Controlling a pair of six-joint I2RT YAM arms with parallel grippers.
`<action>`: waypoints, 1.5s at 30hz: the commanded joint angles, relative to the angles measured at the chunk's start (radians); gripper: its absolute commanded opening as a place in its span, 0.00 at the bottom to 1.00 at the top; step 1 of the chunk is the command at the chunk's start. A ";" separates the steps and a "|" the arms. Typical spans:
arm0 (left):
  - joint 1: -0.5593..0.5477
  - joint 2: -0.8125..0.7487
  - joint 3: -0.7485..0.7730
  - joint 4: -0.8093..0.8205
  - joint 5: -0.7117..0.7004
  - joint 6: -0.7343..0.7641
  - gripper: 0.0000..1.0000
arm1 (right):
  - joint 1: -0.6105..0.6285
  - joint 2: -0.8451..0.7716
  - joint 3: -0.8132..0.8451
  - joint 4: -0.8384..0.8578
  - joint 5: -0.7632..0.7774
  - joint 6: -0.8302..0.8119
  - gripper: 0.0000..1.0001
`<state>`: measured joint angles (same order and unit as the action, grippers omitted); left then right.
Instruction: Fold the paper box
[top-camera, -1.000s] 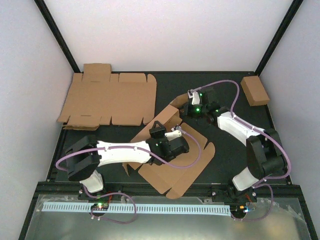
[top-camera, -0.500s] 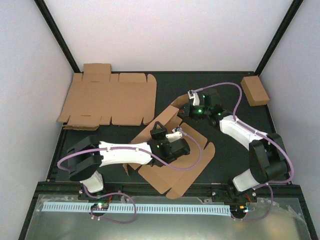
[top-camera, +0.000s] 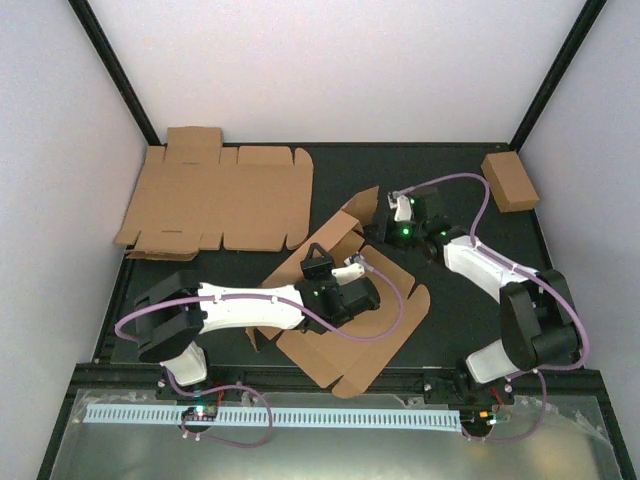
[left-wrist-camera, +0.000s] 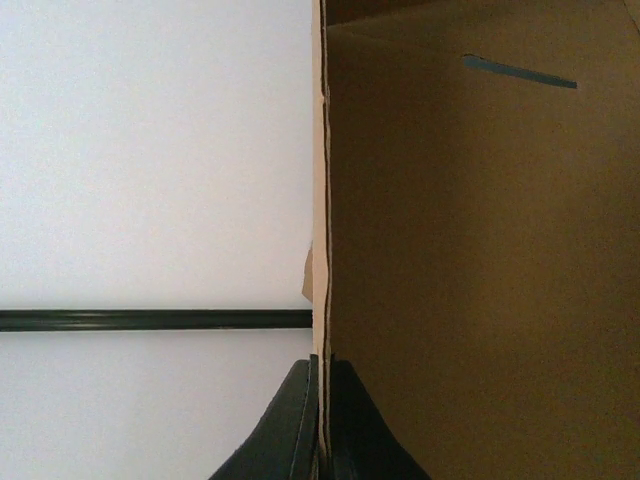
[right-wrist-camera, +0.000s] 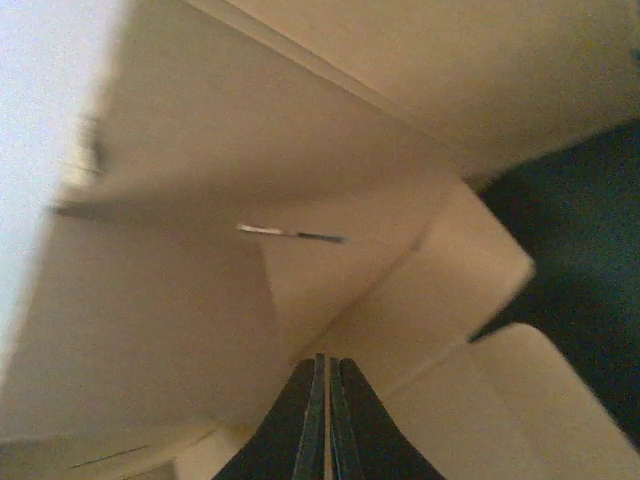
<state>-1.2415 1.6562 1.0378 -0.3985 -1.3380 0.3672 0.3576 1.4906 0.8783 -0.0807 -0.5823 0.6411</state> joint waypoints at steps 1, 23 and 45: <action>-0.007 0.007 -0.018 -0.003 0.066 0.010 0.02 | -0.002 0.001 -0.051 -0.037 0.127 -0.064 0.06; -0.007 -0.008 -0.024 0.000 0.072 0.009 0.01 | -0.006 0.337 -0.035 0.113 0.193 -0.033 0.03; 0.024 -0.064 -0.038 0.004 0.109 -0.007 0.03 | -0.007 0.516 -0.019 0.618 0.011 0.297 0.01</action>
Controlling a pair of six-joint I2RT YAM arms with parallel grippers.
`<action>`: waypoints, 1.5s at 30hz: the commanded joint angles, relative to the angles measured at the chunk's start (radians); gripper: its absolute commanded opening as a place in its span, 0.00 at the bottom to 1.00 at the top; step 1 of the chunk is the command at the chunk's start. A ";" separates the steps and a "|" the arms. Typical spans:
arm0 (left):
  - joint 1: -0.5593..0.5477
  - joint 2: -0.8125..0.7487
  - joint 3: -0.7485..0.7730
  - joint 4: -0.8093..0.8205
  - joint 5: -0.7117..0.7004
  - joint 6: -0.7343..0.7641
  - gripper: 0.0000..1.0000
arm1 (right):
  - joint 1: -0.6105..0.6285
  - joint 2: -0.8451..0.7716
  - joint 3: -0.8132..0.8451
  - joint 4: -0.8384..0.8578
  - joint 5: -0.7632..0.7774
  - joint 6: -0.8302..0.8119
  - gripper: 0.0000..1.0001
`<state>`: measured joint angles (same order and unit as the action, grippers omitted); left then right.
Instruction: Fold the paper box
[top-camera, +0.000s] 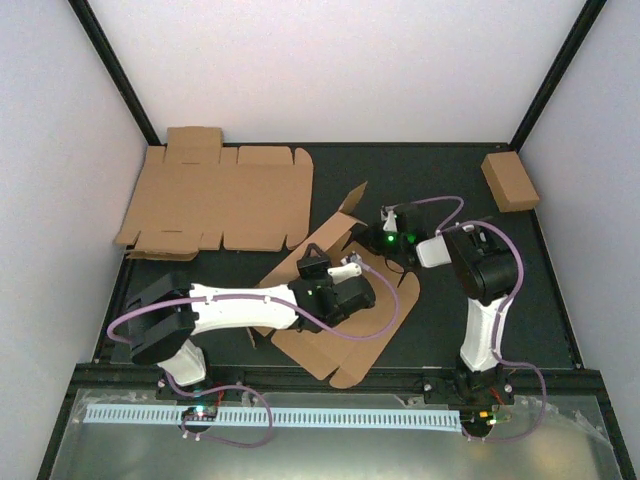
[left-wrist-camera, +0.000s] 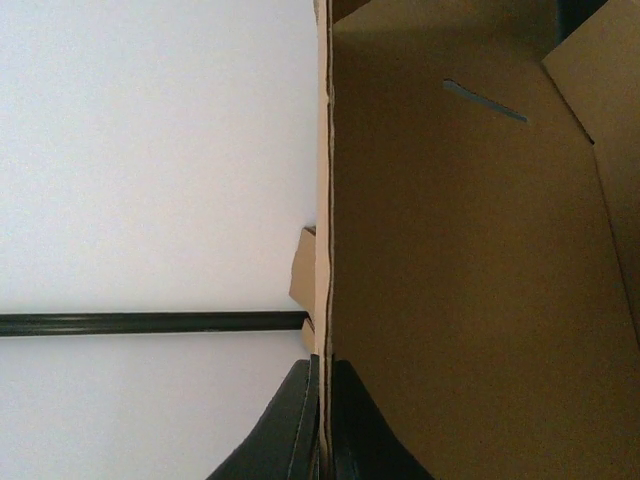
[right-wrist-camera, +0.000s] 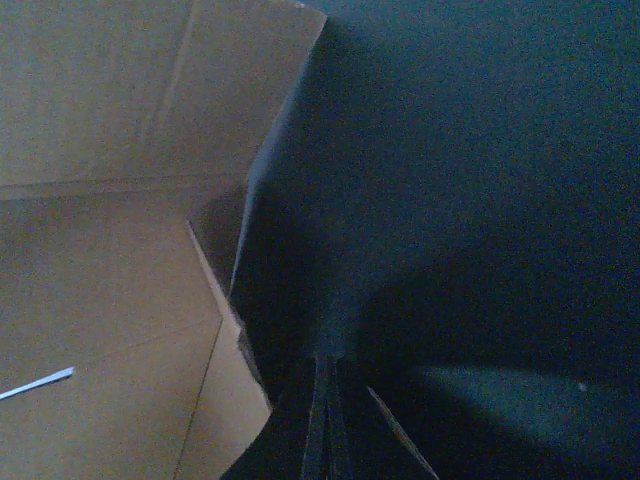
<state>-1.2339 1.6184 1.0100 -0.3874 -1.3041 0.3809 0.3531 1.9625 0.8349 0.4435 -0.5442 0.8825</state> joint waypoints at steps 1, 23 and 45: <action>0.021 -0.029 -0.009 -0.008 0.080 -0.021 0.03 | -0.001 0.056 0.031 0.102 -0.032 0.061 0.02; 0.098 -0.040 0.013 -0.006 0.134 -0.030 0.03 | 0.097 0.094 0.097 0.112 -0.169 -0.101 0.02; 0.088 -0.012 0.042 -0.110 0.145 -0.113 0.02 | 0.166 0.091 0.174 -0.310 0.100 -0.227 0.01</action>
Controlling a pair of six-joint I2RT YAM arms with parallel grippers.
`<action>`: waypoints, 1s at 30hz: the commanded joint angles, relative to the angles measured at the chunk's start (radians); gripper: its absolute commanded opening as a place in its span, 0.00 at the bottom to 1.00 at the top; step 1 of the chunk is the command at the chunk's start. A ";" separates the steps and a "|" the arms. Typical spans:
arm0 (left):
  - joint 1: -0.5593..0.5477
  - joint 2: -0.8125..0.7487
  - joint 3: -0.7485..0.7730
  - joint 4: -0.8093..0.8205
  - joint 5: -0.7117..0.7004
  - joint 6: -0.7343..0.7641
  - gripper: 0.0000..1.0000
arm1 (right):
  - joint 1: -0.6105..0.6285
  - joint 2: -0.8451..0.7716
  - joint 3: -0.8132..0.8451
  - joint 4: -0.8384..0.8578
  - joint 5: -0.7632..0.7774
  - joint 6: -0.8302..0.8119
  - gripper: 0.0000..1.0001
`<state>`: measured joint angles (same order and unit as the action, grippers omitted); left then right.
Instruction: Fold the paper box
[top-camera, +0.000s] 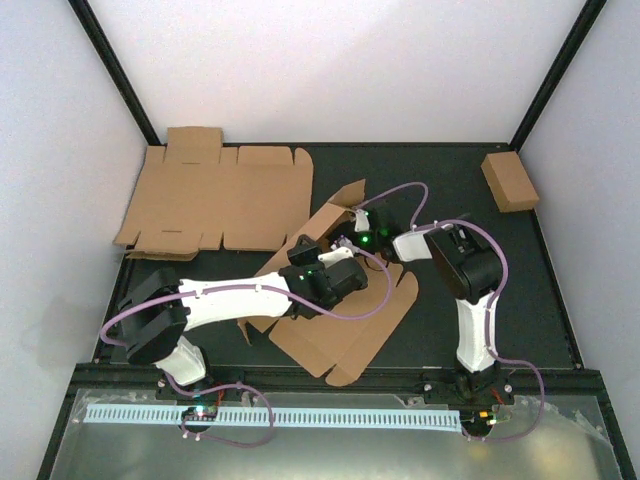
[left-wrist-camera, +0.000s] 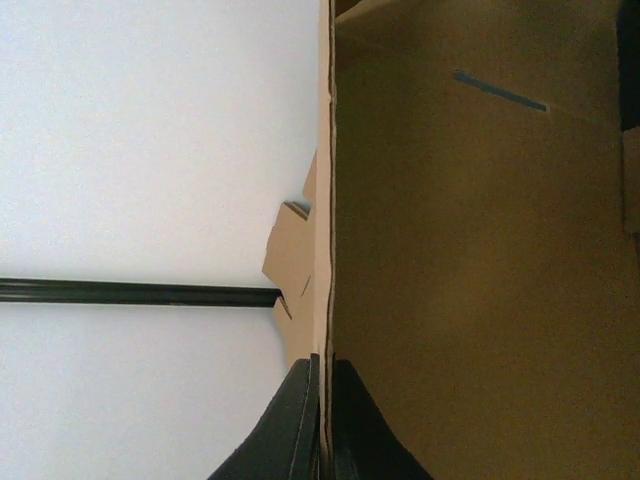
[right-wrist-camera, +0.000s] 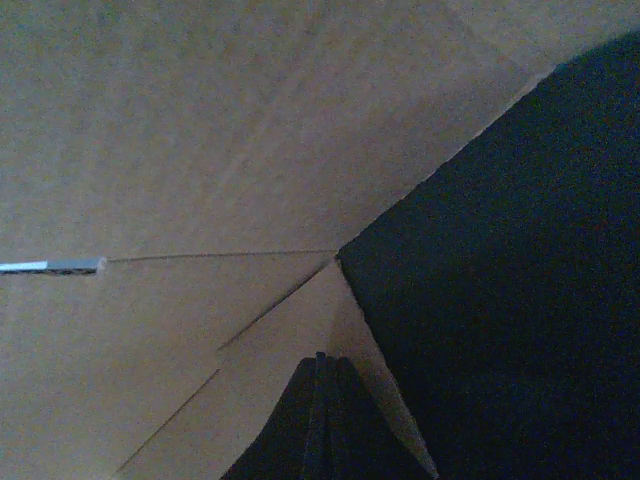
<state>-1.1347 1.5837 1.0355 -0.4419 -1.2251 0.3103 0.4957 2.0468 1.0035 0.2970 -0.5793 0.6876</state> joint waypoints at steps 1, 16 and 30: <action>-0.011 0.022 0.015 -0.059 0.064 -0.047 0.02 | 0.025 0.011 0.004 -0.170 0.138 -0.030 0.02; -0.015 -0.019 -0.010 -0.018 0.074 -0.013 0.02 | -0.007 -0.212 -0.251 0.095 0.133 0.008 0.02; -0.043 -0.013 -0.020 -0.003 0.056 0.001 0.02 | -0.176 -0.423 -0.365 0.131 0.047 -0.084 0.05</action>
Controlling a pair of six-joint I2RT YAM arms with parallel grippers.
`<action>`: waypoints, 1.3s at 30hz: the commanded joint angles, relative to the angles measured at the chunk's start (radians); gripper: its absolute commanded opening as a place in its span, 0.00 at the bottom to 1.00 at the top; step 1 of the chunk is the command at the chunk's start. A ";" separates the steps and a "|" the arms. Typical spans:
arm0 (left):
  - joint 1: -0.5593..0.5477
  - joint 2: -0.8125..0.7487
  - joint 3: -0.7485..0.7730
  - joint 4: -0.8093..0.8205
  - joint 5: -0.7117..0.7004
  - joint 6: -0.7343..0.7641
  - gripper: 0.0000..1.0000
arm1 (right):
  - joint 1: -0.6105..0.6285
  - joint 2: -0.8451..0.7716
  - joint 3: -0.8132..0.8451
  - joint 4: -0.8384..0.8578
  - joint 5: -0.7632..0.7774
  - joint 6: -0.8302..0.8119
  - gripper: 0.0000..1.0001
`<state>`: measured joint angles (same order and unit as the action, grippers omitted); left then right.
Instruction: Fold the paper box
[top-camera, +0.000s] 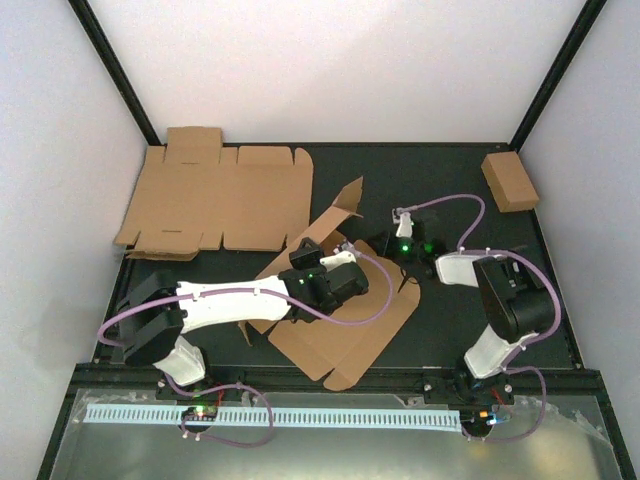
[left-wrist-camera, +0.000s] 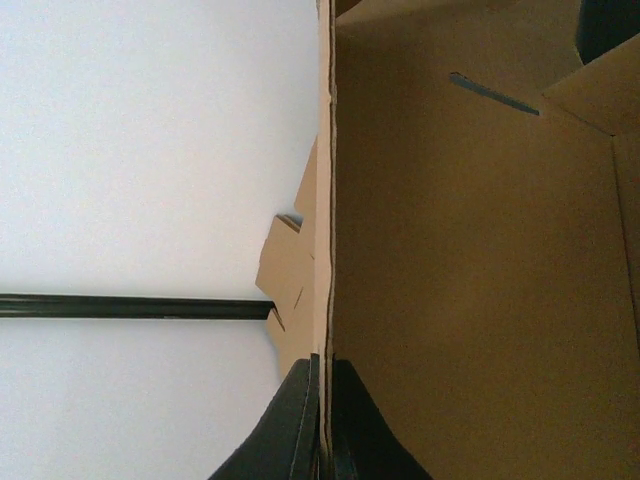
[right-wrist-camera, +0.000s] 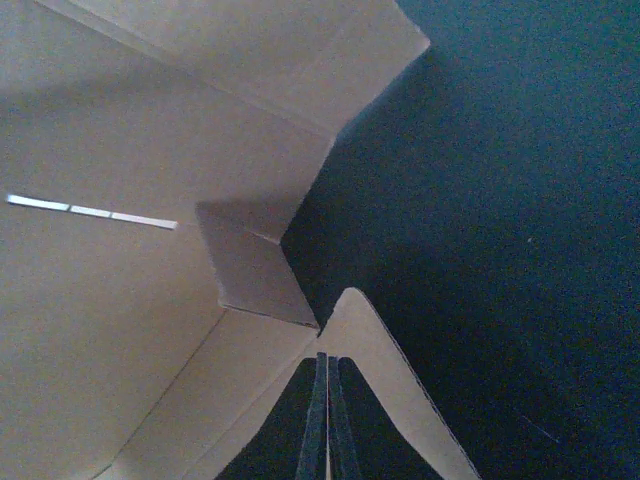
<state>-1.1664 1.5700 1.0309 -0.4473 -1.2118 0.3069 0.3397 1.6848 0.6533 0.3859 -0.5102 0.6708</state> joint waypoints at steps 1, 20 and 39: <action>-0.010 0.002 -0.016 0.007 0.044 0.008 0.02 | -0.021 -0.077 -0.016 0.038 -0.014 -0.084 0.06; -0.013 -0.028 -0.016 0.027 0.049 0.021 0.01 | -0.020 -0.262 0.014 -0.010 0.121 -0.183 0.14; -0.031 -0.047 -0.022 0.024 0.042 0.018 0.02 | -0.021 -0.408 -0.021 -0.064 0.190 -0.205 0.16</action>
<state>-1.1866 1.5391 1.0161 -0.4252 -1.1992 0.3298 0.3202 1.3193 0.6422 0.3340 -0.3557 0.4873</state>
